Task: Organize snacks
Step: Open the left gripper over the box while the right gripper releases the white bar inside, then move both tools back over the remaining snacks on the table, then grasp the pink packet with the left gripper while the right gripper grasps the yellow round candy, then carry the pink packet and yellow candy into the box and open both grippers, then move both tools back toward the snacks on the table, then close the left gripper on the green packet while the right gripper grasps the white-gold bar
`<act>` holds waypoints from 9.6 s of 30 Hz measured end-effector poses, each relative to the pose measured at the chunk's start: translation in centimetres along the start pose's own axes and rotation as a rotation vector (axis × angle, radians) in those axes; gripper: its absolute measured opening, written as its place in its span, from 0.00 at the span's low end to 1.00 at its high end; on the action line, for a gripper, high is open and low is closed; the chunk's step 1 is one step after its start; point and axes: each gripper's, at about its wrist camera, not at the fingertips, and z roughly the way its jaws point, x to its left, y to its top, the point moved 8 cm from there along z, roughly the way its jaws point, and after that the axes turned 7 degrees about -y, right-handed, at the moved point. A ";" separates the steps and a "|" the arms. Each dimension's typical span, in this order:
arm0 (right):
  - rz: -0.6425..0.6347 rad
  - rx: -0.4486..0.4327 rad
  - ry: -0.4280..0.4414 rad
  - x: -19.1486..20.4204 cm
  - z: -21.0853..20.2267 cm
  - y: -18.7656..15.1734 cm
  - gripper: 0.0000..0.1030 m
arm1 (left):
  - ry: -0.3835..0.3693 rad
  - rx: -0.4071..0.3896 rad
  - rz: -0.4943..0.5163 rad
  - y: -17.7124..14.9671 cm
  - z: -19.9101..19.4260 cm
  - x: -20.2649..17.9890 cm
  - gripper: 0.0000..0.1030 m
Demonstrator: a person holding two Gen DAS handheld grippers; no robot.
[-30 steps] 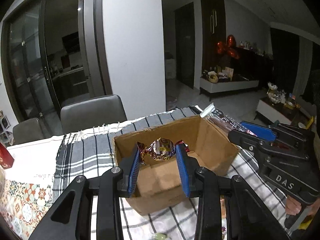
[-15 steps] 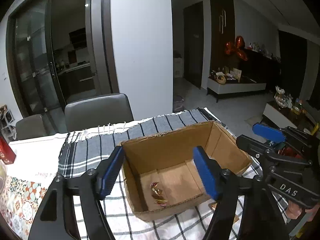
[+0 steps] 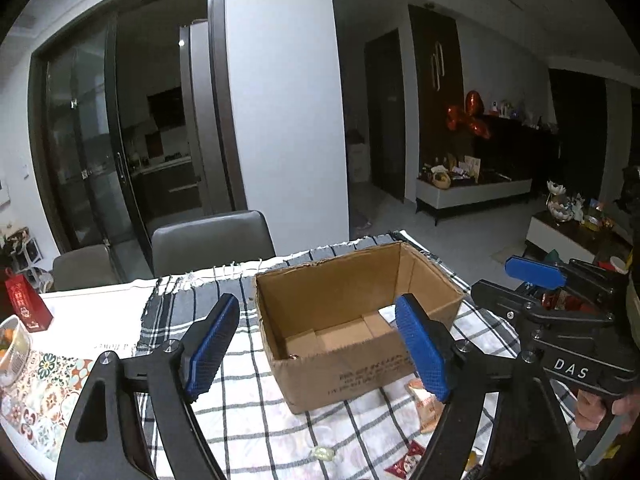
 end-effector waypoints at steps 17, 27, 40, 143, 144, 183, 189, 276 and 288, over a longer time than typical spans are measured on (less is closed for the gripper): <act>-0.038 -0.067 0.000 2.0 -6.1 -4.4 0.54 | 0.049 0.017 -0.048 -7.0 -5.9 -0.5 0.78; -0.076 -0.004 0.069 4.0 -7.3 -9.4 0.54 | 0.067 0.114 -0.044 -13.0 -7.7 -1.1 0.78; -0.093 0.104 0.061 3.4 -7.4 -15.1 0.54 | -0.011 0.212 -0.067 -18.8 -7.0 -4.0 0.78; -0.006 0.006 0.122 3.9 -4.3 -9.0 0.29 | -0.030 0.100 -0.233 -11.1 -3.4 -1.6 0.33; -0.005 0.000 0.121 3.9 -4.3 -8.6 0.29 | -0.026 0.096 -0.228 -10.7 -3.4 -1.5 0.33; -0.026 -0.043 0.065 2.2 6.9 3.8 0.29 | -0.068 0.130 -0.088 1.4 9.4 3.0 0.34; -0.029 -0.006 0.030 1.4 9.3 3.4 0.31 | -0.062 0.163 -0.094 1.4 12.0 3.4 0.50; -0.161 0.286 0.169 6.7 -0.3 -21.6 0.29 | 0.047 0.387 -0.256 -25.9 -0.7 -1.5 0.64; -0.159 0.337 0.183 6.9 1.3 -22.9 0.29 | 0.050 0.429 -0.277 -27.0 1.5 -1.5 0.62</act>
